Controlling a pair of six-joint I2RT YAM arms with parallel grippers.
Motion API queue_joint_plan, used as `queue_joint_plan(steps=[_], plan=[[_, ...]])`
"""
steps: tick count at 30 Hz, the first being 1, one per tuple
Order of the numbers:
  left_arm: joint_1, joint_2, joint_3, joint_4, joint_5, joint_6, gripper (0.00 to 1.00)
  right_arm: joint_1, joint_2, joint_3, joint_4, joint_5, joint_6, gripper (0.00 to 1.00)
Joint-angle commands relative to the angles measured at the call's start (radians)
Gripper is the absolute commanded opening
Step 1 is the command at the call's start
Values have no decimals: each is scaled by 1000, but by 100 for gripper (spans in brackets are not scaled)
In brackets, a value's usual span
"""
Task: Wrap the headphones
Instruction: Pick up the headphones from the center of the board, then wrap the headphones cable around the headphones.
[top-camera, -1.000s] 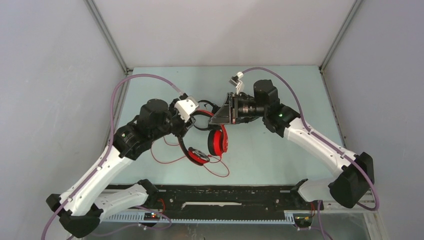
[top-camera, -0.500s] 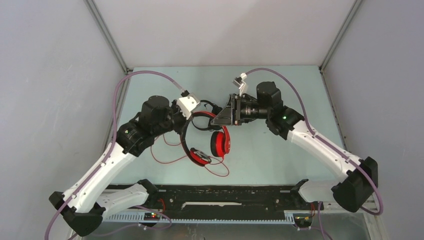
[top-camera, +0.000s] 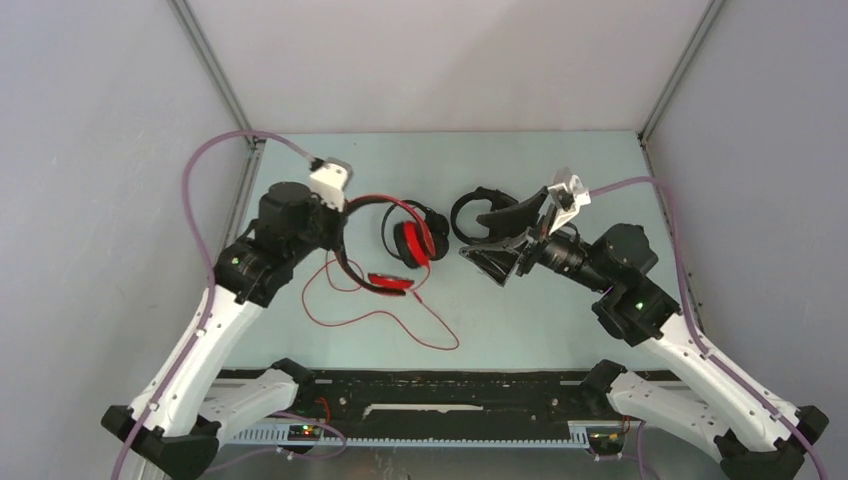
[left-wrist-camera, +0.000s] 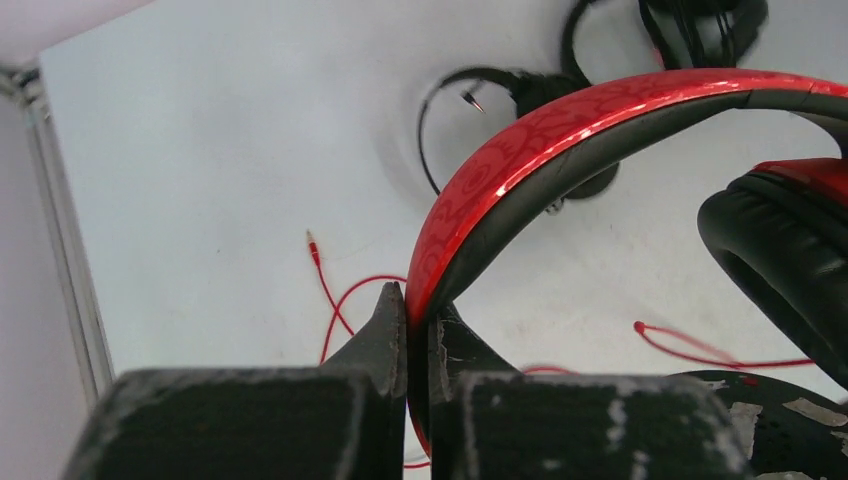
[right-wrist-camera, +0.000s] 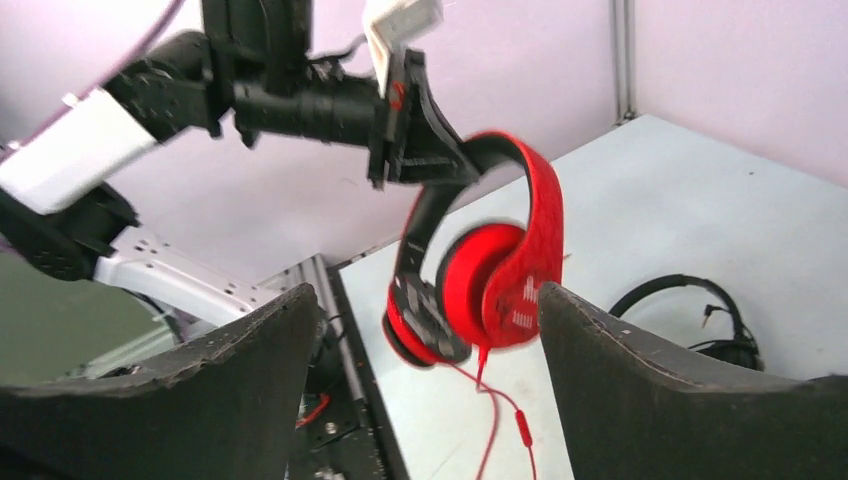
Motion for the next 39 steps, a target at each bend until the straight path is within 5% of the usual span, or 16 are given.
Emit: queue_joint_plan(steps=[1, 7, 29, 39], plan=[[98, -71, 146, 109, 25, -208, 0, 30, -8, -118, 235, 63, -180, 80], [104, -90, 247, 119, 125, -285, 0, 65, 42, -259, 495, 14, -308, 77], [104, -112, 344, 132, 231, -413, 0, 178, 306, -430, 798, 133, -543, 81], [104, -100, 351, 172, 308, -468, 0, 188, 435, -509, 998, 86, -451, 64]])
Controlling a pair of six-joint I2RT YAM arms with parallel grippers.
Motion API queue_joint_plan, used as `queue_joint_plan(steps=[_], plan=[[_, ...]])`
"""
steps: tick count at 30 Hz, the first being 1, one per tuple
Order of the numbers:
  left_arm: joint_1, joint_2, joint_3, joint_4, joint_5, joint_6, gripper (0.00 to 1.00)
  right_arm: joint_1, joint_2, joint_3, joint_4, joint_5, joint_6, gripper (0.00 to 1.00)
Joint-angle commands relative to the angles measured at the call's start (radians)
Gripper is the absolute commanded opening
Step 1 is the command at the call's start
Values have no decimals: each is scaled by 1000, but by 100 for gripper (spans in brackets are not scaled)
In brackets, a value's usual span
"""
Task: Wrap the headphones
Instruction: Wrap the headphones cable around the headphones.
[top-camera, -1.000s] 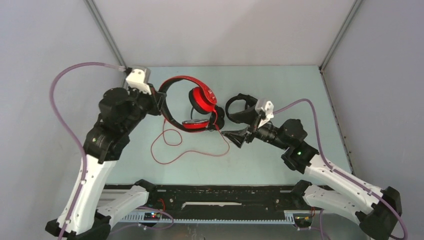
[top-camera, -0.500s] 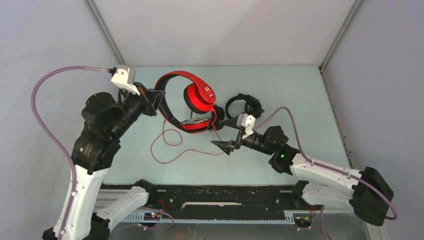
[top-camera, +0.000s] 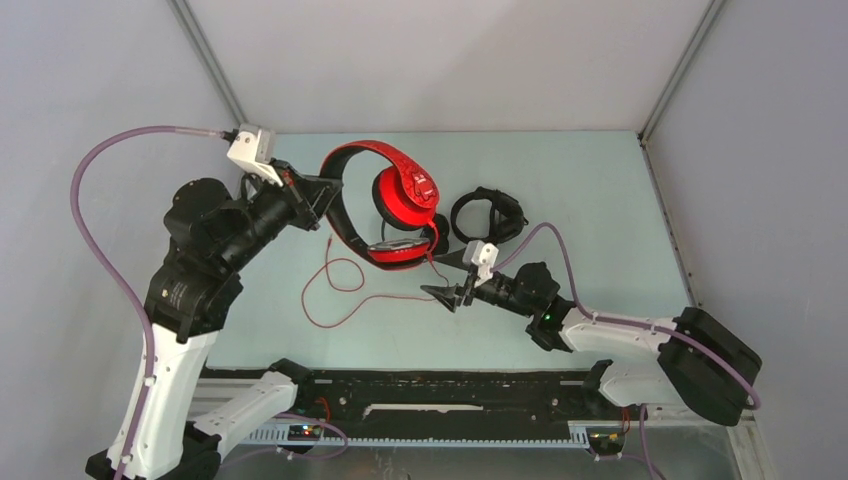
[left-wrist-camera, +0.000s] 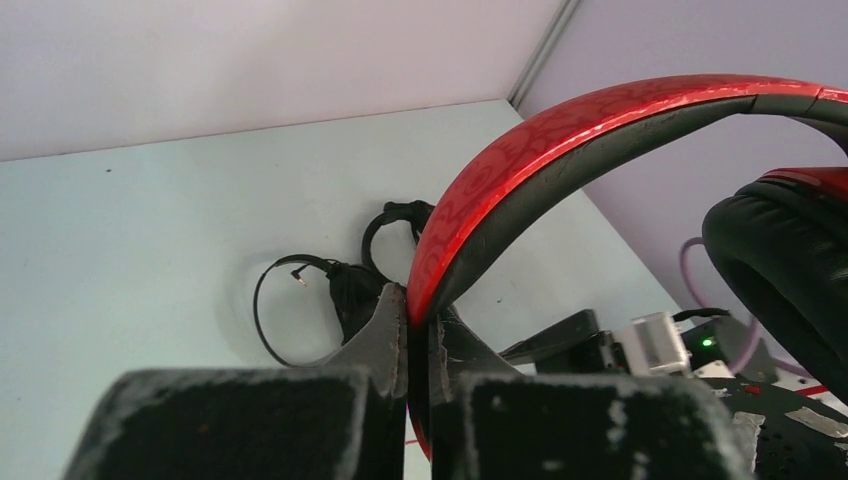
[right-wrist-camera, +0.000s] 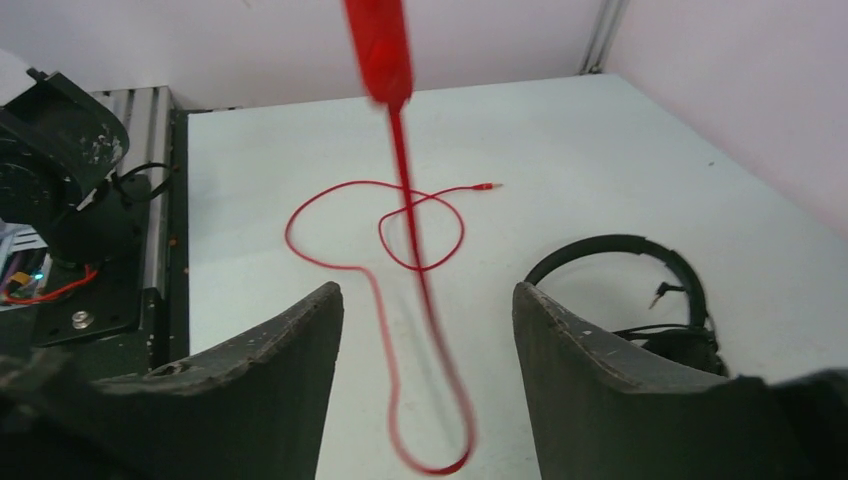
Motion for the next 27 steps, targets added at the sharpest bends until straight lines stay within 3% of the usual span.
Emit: queue_joint_plan(steps=[1, 13, 17, 19, 27], plan=[[1, -11, 59, 121, 66, -80, 0, 20, 47, -16, 180, -14, 52, 62], [1, -4, 28, 169, 148, -132, 0, 40, 136, -97, 354, 30, 129, 31], [1, -1, 13, 177, 187, -145, 0, 38, 143, -95, 372, 33, 134, 7], [0, 2, 11, 174, 216, -140, 0, 34, 137, -92, 371, 21, 127, 0], [1, 32, -7, 79, 444, -84, 0, -15, 99, -58, 296, 12, 129, 0]])
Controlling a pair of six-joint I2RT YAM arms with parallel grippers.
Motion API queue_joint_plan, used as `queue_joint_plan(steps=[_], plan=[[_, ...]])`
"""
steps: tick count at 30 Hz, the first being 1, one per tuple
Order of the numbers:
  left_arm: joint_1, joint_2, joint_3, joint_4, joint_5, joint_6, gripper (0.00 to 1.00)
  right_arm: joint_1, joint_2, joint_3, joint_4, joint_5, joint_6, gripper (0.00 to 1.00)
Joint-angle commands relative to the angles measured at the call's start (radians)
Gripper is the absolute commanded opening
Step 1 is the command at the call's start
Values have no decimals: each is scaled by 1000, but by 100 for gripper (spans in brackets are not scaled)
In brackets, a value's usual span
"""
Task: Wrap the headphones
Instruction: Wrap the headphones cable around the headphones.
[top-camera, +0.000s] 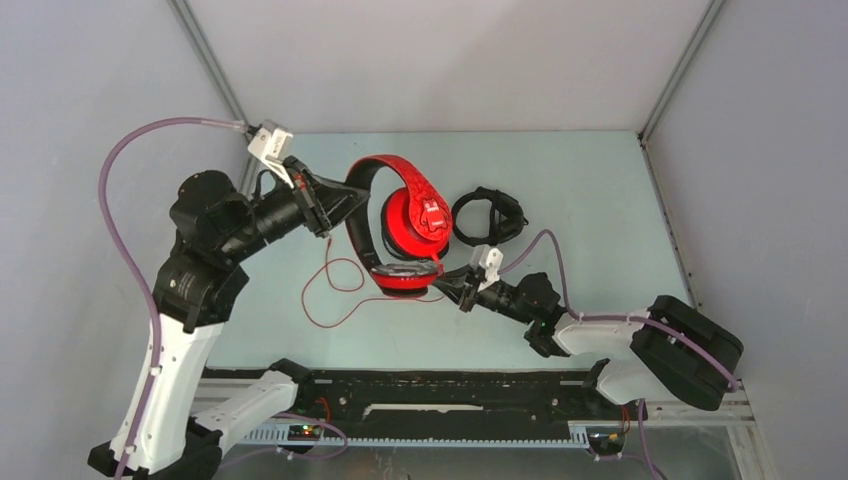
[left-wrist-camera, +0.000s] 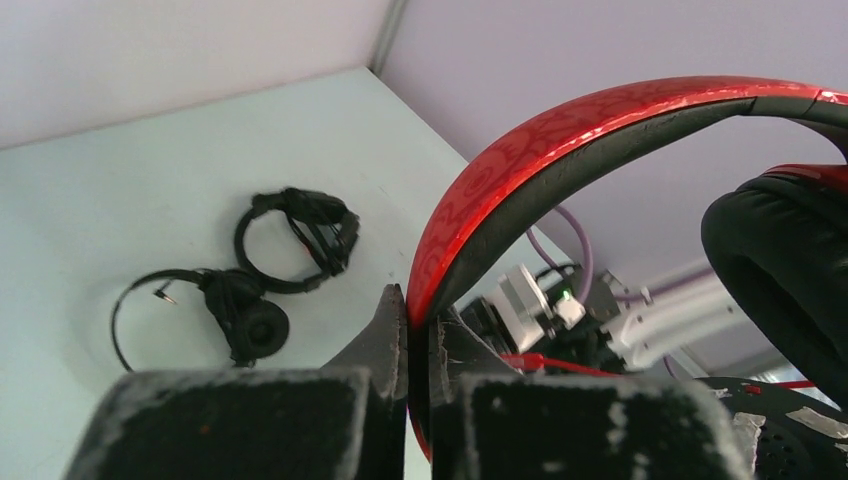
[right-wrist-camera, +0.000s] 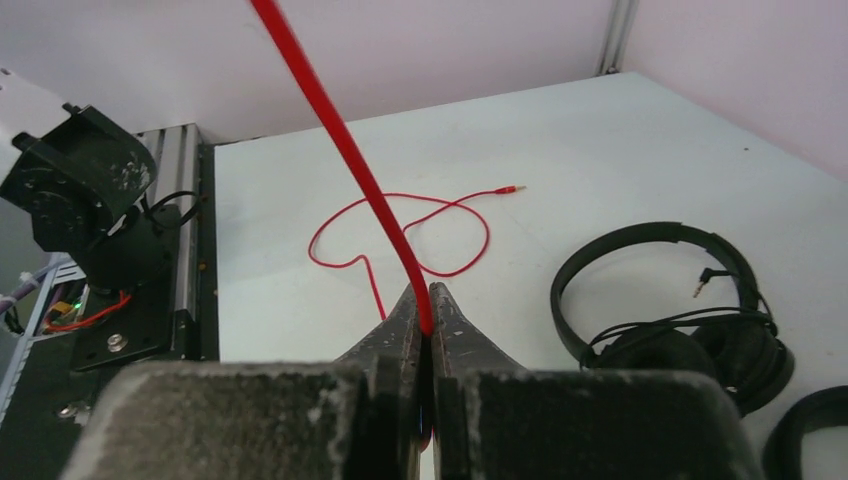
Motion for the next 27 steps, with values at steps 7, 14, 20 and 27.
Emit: queue_joint_plan(steps=[7, 14, 20, 27], plan=[[-5, 17, -71, -78, 328, 51, 0, -63, -56, 72, -32, 12, -16, 0], [-28, -13, -178, -89, 402, 96, 0, -116, -90, 124, -117, 14, -22, 0], [-111, 31, -219, -234, 353, 258, 0, -169, -133, 176, -242, 8, -14, 0], [-215, 87, -203, -352, 85, 439, 0, -263, -204, 259, -469, -41, 49, 0]])
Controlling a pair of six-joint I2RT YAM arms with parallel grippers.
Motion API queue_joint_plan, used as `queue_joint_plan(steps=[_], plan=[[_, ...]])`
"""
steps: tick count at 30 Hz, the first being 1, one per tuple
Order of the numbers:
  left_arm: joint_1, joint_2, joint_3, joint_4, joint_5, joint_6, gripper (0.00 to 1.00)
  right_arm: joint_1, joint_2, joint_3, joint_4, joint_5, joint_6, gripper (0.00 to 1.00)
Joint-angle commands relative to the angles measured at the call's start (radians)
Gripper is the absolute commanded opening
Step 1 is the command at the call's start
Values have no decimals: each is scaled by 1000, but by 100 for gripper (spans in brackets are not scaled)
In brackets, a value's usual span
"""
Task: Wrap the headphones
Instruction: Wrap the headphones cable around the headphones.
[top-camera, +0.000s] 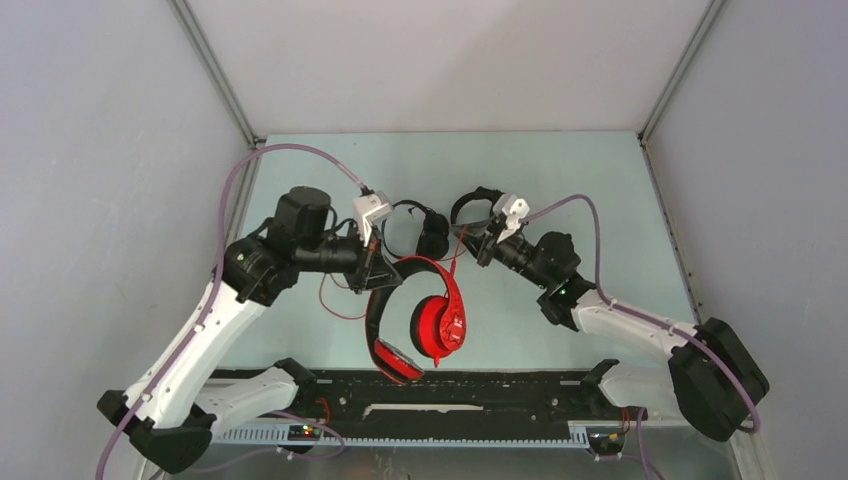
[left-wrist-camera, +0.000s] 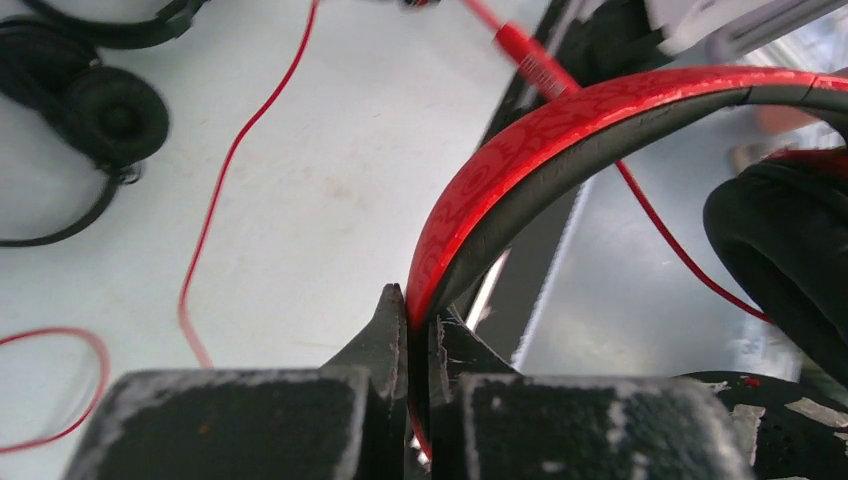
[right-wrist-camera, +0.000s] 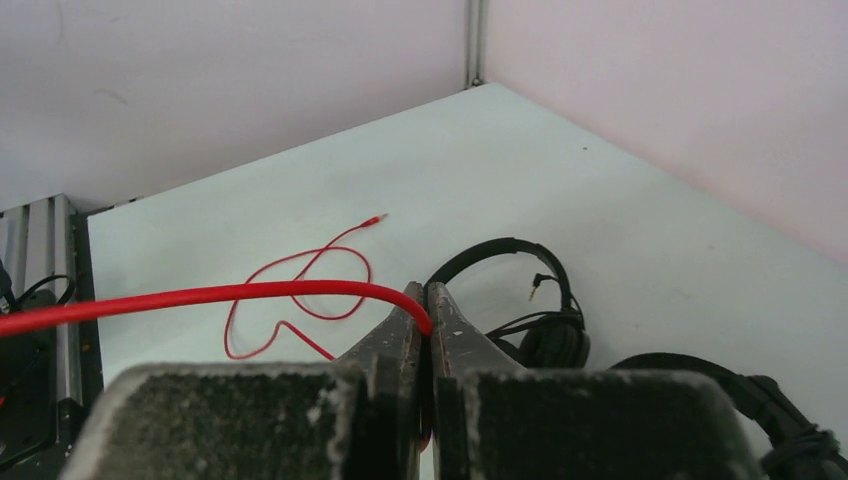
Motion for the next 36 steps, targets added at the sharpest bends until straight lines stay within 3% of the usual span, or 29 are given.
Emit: queue_joint_plan(steps=[1, 9, 17, 25, 31, 36], plan=[[-54, 12, 7, -62, -183, 141, 0, -51, -69, 89, -168, -41, 46, 0], [-93, 97, 22, -125, -594, 209, 0, -71, -131, 250, -518, -141, 84, 0], [-100, 175, 40, -108, -936, 168, 0, -37, -118, 323, -565, -335, 233, 0], [-100, 203, 51, -94, -1131, 128, 0, 18, -61, 394, -545, -501, 418, 0], [-101, 196, 47, -41, -1197, 80, 0, 68, 20, 396, -371, -537, 587, 0], [-100, 158, 24, 41, -1245, 25, 0, 105, 93, 397, -207, -543, 706, 11]])
